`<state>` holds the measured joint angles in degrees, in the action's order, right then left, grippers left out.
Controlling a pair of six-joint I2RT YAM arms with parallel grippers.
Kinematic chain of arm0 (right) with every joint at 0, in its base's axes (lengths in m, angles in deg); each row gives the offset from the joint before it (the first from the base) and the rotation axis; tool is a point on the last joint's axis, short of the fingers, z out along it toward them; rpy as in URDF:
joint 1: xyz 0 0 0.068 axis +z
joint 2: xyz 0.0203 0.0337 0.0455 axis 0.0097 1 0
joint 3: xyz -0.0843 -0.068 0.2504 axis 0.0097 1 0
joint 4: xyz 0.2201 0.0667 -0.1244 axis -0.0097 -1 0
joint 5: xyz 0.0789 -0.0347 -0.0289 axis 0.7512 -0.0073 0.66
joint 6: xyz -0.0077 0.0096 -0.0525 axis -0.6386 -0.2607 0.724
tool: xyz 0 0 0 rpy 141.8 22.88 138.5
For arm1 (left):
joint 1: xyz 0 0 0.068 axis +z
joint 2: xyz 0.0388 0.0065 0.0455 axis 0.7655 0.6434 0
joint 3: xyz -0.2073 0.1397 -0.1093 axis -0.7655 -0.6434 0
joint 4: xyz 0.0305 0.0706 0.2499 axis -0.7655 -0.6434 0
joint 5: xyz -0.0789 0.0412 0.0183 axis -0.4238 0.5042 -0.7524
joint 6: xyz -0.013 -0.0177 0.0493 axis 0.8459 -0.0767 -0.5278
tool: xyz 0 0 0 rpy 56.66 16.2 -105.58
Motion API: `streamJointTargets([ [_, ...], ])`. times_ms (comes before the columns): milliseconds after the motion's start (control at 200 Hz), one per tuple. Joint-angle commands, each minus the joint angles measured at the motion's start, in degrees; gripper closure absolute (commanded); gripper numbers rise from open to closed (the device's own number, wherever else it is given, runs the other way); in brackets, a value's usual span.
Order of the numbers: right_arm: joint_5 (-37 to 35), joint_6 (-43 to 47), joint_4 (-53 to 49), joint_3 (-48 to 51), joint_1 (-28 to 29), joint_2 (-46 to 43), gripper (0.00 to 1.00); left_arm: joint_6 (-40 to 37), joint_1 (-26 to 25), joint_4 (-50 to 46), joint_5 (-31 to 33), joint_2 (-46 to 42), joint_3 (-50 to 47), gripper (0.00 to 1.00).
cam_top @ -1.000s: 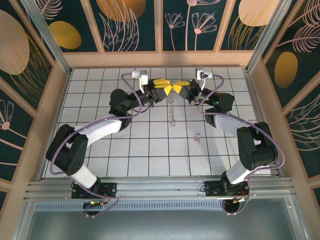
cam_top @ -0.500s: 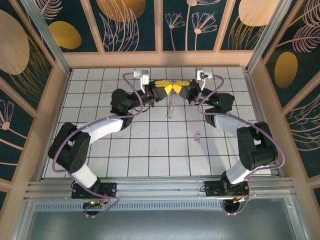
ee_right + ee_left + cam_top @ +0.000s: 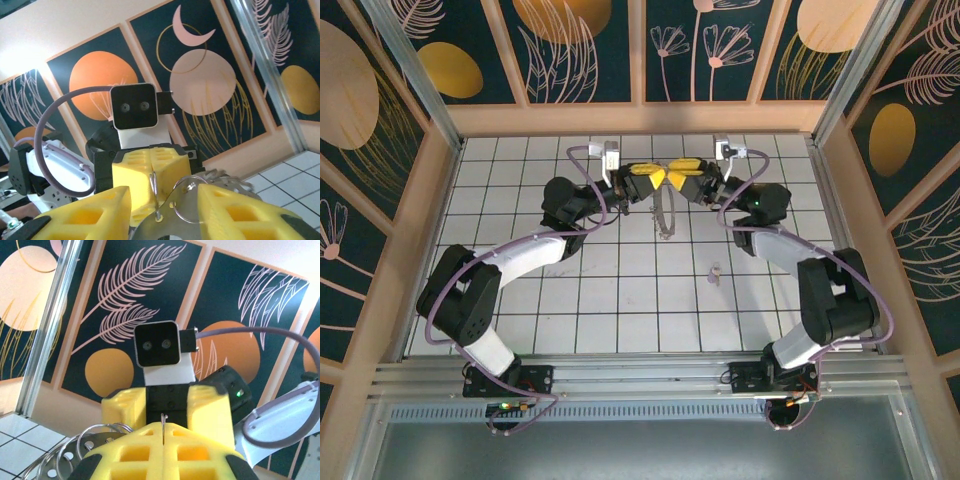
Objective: Put the keys on the keyring
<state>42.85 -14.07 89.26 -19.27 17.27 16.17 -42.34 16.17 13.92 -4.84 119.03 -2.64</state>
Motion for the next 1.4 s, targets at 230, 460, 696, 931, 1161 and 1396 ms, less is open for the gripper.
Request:
streamJointTargets([
  [230,-0.23,22.36,-33.46,2.65,-6.06,-18.38,0.56,-20.38,-0.32,-22.81,-4.90,-5.17,6.19,1.00],
  [460,2.71,24.62,-35.48,5.50,-5.64,-19.76,0.57,-32.05,-0.31,-41.82,-11.87,-4.24,13.75,1.00],
  [696,5.46,29.11,-39.56,5.04,-3.36,-19.67,0.59,-34.67,-0.32,-47.51,-16.43,-3.27,16.40,1.00],
  [931,5.57,28.96,-38.74,4.70,-2.71,-18.54,0.64,-34.68,-0.29,-48.41,-18.33,-3.07,16.68,1.00],
  [1161,5.83,28.95,-38.00,3.73,-1.26,-16.91,0.69,-34.01,-0.32,-47.63,-19.04,-3.00,16.68,1.00],
  [1396,5.12,29.30,-37.86,3.01,-0.33,-15.81,0.77,-33.23,-0.26,-46.67,-19.37,-3.07,16.39,1.00],
])
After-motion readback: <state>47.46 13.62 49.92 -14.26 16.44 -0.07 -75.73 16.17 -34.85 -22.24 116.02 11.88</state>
